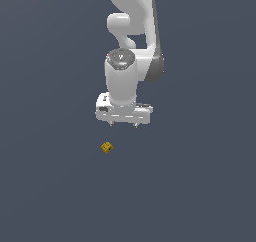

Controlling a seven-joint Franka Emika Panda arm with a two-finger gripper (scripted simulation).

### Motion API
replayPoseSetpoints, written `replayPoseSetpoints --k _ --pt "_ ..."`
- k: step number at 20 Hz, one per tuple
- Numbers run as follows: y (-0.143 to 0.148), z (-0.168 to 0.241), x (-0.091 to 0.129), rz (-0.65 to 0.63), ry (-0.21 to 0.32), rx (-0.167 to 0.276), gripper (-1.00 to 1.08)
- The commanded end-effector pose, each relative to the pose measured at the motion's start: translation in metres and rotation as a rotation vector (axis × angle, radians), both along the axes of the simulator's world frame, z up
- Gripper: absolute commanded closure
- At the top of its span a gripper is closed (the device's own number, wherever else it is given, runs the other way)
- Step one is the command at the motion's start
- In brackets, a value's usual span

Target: Pick up the object and move it to a goal position.

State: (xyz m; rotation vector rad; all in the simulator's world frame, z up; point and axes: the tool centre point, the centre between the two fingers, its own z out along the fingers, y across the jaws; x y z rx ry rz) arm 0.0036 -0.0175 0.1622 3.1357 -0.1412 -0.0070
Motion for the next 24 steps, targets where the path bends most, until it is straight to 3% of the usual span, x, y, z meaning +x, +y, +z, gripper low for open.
replayPoseSetpoints --k 1,15,24 --pt "-0.006 -0.007 0.004 -0.05 0.0 0.002 -0.92" --pt "-0.066 -0.066 0.032 -0.488 -0.002 0.006 -0.92" --pt "-0.087 -0.088 0.039 -0.636 -0.005 0.002 -0.92"
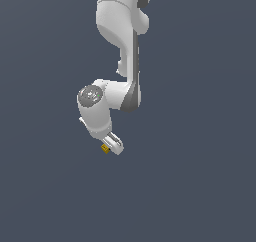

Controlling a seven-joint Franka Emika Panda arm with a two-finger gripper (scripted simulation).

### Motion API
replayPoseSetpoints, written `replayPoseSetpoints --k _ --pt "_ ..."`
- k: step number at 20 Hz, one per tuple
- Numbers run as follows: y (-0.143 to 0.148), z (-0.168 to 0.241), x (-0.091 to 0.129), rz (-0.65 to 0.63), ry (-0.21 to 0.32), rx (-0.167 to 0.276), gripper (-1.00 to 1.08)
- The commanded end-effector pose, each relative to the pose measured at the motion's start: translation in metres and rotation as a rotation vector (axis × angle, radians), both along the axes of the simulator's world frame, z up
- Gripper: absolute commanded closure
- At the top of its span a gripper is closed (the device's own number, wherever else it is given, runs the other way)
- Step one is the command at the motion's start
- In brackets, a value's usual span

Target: Pick up the object and move it to a goal position.

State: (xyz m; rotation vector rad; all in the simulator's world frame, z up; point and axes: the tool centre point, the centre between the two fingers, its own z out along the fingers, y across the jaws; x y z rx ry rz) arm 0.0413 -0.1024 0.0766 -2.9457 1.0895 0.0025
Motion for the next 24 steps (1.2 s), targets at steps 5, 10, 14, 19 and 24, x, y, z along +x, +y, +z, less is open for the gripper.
replayPoseSetpoints --k 5,10,14,19,24 --pt "-0.004 -0.004 0.001 -0.028 0.0 -0.001 -0.92" --pt "-0.004 -0.013 0.001 -0.029 -0.001 -0.001 -0.92" --pt "-0.004 -0.033 0.0 -0.031 -0.001 -0.001 -0.92" --pt "-0.005 -0.052 0.0 -0.033 -0.001 -0.001 -0.92" --pt "-0.005 -0.055 0.001 -0.033 -0.001 -0.001 1.08"
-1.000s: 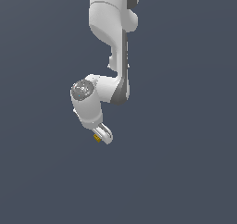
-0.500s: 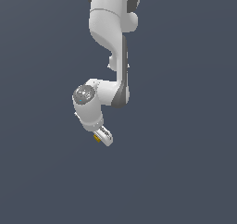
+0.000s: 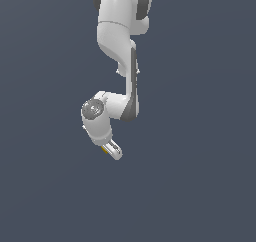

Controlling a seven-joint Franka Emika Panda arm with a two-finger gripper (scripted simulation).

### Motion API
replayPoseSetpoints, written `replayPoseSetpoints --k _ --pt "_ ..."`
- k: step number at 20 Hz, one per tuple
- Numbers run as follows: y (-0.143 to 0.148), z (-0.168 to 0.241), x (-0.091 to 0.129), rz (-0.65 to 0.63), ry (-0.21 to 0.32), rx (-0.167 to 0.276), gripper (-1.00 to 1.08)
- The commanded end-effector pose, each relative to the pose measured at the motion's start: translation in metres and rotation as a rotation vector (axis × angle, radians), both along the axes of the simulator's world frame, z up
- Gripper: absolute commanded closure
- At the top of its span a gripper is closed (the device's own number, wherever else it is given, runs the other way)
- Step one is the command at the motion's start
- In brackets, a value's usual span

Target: Pick up the object and move it to a goal position.

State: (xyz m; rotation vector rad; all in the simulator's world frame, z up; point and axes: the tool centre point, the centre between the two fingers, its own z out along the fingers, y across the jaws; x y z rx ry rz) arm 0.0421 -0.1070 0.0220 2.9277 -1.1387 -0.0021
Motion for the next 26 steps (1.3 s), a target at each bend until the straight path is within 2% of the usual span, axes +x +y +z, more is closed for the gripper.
replayPoseSetpoints --k 1,15,20,26 --pt "0.0 0.0 0.001 0.0 -0.001 0.0 1.08" --pt "-0.002 0.008 0.0 0.0 -0.001 0.0 1.08" --pt "-0.009 0.031 -0.002 0.0 -0.001 0.0 1.08" --pt "-0.025 0.082 -0.007 -0.001 -0.001 0.001 1.08"
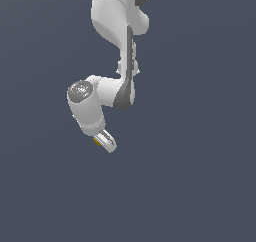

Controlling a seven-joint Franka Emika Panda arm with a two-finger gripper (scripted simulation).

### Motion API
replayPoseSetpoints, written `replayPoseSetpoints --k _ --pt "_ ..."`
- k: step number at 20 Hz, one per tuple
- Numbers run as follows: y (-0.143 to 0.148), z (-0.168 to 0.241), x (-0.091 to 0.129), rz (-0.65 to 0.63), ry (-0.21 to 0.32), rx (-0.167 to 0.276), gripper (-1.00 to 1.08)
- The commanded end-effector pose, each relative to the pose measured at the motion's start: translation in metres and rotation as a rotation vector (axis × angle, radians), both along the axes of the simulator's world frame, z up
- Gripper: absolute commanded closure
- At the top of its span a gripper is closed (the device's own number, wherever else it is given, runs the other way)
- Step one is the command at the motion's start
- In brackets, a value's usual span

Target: Pick up the object and move it to a goal position.

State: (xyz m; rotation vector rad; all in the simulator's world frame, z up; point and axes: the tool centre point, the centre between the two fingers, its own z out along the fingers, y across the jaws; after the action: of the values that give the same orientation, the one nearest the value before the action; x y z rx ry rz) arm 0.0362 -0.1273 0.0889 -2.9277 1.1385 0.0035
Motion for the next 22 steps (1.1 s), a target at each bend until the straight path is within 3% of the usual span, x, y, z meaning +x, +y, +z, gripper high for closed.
replayPoseSetpoints --k 1,13,22 --pt "-0.008 0.026 -0.002 -0.001 -0.002 0.0 1.08" --pt "-0.049 0.158 -0.011 -0.001 -0.002 -0.001 1.08" --pt "-0.066 0.212 -0.011 -0.001 -0.002 -0.001 1.08"
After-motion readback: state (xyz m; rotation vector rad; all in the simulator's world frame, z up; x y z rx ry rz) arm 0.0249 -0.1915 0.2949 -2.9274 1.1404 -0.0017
